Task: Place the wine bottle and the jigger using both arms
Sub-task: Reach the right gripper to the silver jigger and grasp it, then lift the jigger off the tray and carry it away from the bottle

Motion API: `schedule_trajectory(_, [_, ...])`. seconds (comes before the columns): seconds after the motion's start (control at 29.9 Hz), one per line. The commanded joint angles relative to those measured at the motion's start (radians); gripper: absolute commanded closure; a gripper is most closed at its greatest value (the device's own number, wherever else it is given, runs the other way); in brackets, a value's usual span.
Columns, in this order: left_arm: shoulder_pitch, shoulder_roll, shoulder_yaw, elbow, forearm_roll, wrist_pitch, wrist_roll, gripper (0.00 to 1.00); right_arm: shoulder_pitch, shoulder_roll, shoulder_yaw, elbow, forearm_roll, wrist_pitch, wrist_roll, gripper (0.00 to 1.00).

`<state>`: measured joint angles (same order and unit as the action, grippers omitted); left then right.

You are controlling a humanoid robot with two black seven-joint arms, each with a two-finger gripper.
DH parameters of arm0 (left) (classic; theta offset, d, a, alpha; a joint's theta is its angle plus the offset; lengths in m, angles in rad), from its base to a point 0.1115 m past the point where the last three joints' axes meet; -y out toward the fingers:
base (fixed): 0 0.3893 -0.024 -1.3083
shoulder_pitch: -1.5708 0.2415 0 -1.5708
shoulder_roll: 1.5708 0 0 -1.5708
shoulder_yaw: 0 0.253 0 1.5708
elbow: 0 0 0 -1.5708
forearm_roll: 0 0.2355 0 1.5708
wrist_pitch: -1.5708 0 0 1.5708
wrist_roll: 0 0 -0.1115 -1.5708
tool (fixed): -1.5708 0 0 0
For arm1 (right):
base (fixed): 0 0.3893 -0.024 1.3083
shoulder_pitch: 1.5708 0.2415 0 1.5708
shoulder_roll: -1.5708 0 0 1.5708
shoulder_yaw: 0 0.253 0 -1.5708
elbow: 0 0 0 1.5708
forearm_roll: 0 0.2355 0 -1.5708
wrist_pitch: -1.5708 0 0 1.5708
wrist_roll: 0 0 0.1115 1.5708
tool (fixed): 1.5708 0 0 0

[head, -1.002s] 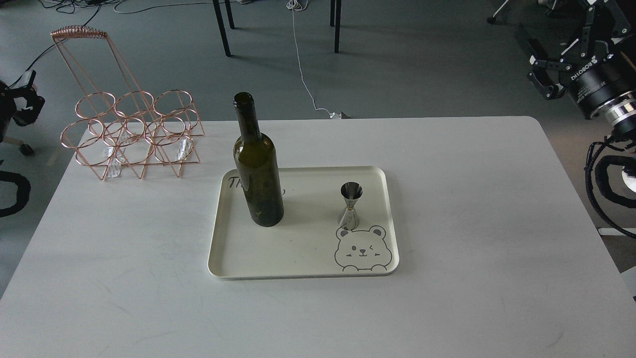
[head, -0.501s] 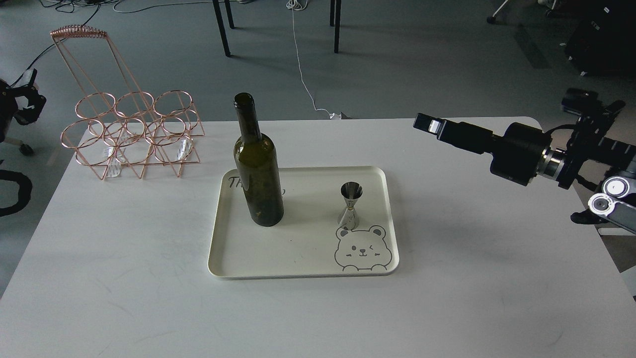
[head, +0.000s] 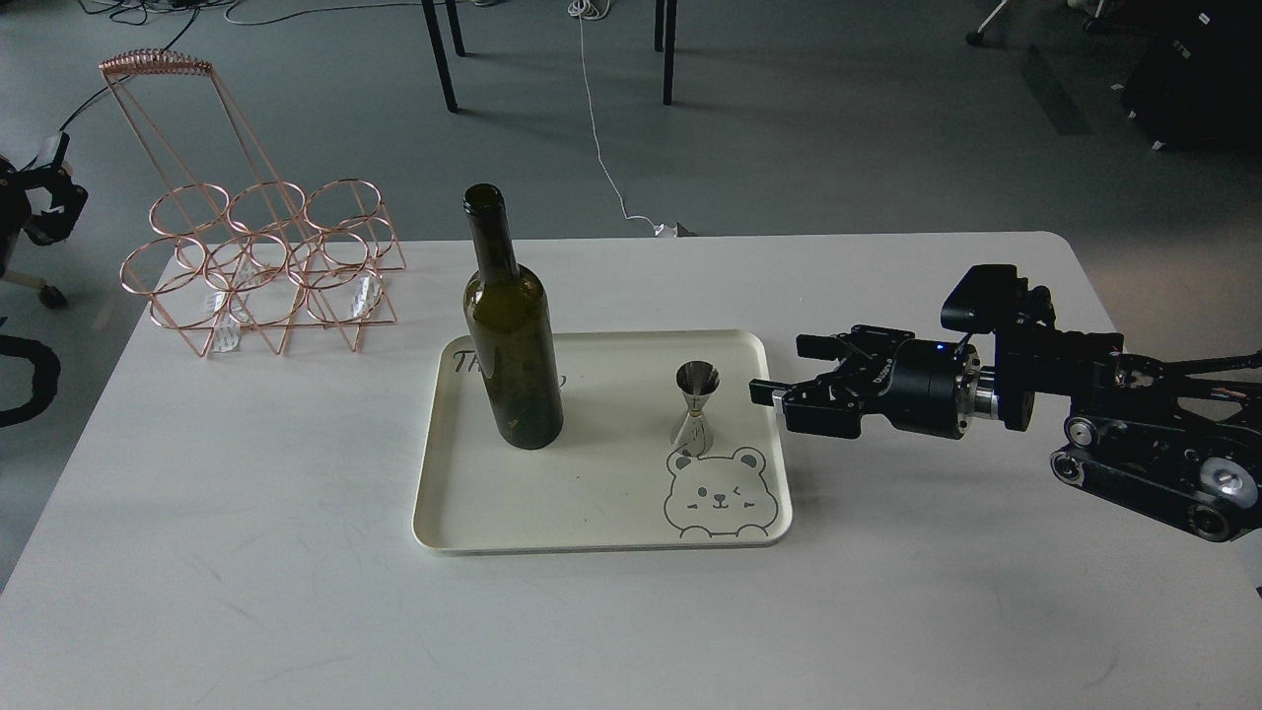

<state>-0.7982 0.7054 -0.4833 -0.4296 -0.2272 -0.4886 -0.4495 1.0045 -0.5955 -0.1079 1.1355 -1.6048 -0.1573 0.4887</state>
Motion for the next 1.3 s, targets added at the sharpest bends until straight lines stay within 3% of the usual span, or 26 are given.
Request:
schedule_trajectory(0.0, [-0.001, -0.001, 0.000, 0.000, 0.000, 0.000, 0.000, 0.01, -0.006, 0.077, -0.061, -0.072, -0.029, -0.063, 0.000, 0.02])
schedule_trajectory(0.37, [-0.004, 0.003, 0.002, 0.002, 0.000, 0.000, 0.000, 0.01, 0.003, 0.281, -0.101, -0.250, -0.050, -0.137, 0.000, 0.06])
schedule_trajectory(0.43, [-0.003, 0.005, 0.002, 0.002, 0.000, 0.000, 0.000, 0.01, 0.005, 0.296, -0.104, -0.255, -0.050, -0.137, 0.000, 0.11])
schedule_trajectory(0.8, [-0.001, 0.011, 0.002, 0.009, 0.002, 0.000, 0.000, 0.01, 0.009, 0.309, -0.105, -0.295, -0.092, -0.146, 0.000, 0.59])
schedule_trajectory(1.07, [-0.003, 0.009, 0.002, 0.009, 0.002, 0.000, 0.000, 0.01, 0.009, 0.303, -0.107, -0.295, -0.098, -0.174, 0.000, 0.86])
schedule_trajectory(1.27, [-0.003, 0.009, 0.002, 0.009, 0.002, 0.000, 0.000, 0.01, 0.011, 0.298, -0.107, -0.296, -0.112, -0.231, 0.000, 0.92])
